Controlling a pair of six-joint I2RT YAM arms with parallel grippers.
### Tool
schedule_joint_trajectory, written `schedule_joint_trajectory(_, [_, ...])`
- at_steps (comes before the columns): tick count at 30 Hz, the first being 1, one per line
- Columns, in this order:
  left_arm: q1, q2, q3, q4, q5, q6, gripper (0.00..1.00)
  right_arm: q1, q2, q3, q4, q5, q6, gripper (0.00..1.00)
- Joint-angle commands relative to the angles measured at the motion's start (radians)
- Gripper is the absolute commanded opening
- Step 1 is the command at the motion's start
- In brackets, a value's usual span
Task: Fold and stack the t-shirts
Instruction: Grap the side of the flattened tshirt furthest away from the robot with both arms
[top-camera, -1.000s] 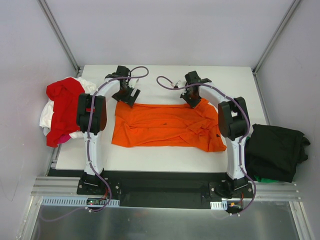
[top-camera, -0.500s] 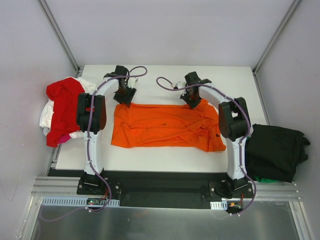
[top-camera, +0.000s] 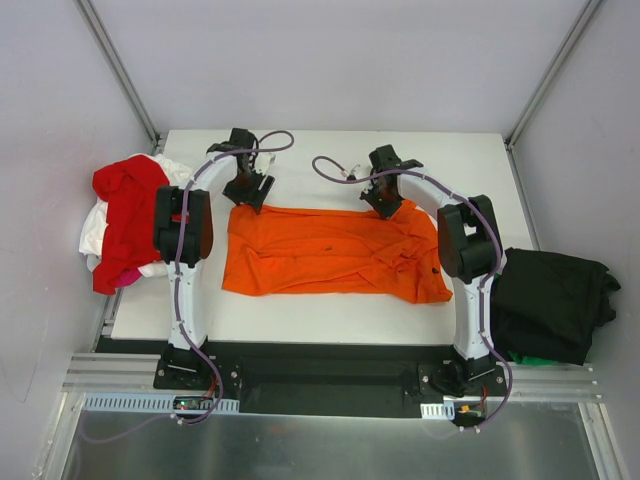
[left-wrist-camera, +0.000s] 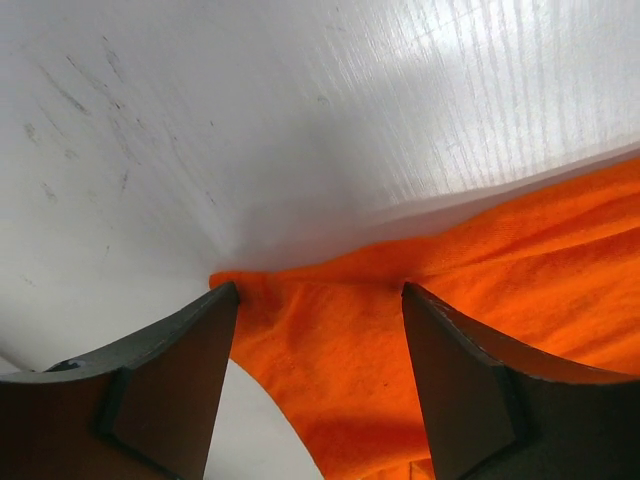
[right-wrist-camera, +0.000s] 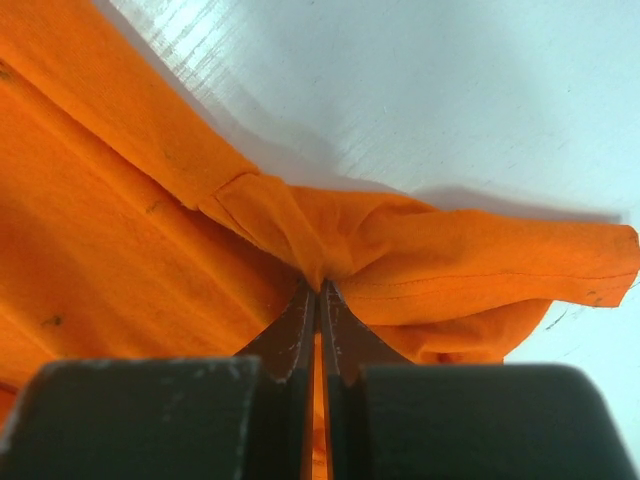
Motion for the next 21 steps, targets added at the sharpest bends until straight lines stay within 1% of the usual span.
schedule_joint_trajectory(1, [0.012,0.011,0.074,-0.035,-0.01,0.006,0.7,0.007,-0.047,-0.008,-0.027,-0.008,-0.01,0.01])
schedule_joint_trajectory(5, [0.012,0.011,0.093,-0.037,-0.013,0.003,0.73,0.007,-0.05,-0.013,-0.027,-0.003,-0.014,0.01])
schedule_joint_trajectory(13, [0.015,0.023,0.096,-0.037,-0.04,0.016,0.74,0.009,-0.056,-0.023,-0.025,-0.006,-0.014,0.01])
schedule_joint_trajectory(17, [0.025,0.034,0.102,-0.037,-0.043,0.021,0.71,0.009,-0.06,-0.03,-0.025,-0.008,-0.014,0.01])
schedule_joint_trajectory(21, [0.032,0.054,0.112,-0.038,-0.047,0.023,0.66,0.007,-0.065,-0.033,-0.024,-0.011,-0.012,0.01])
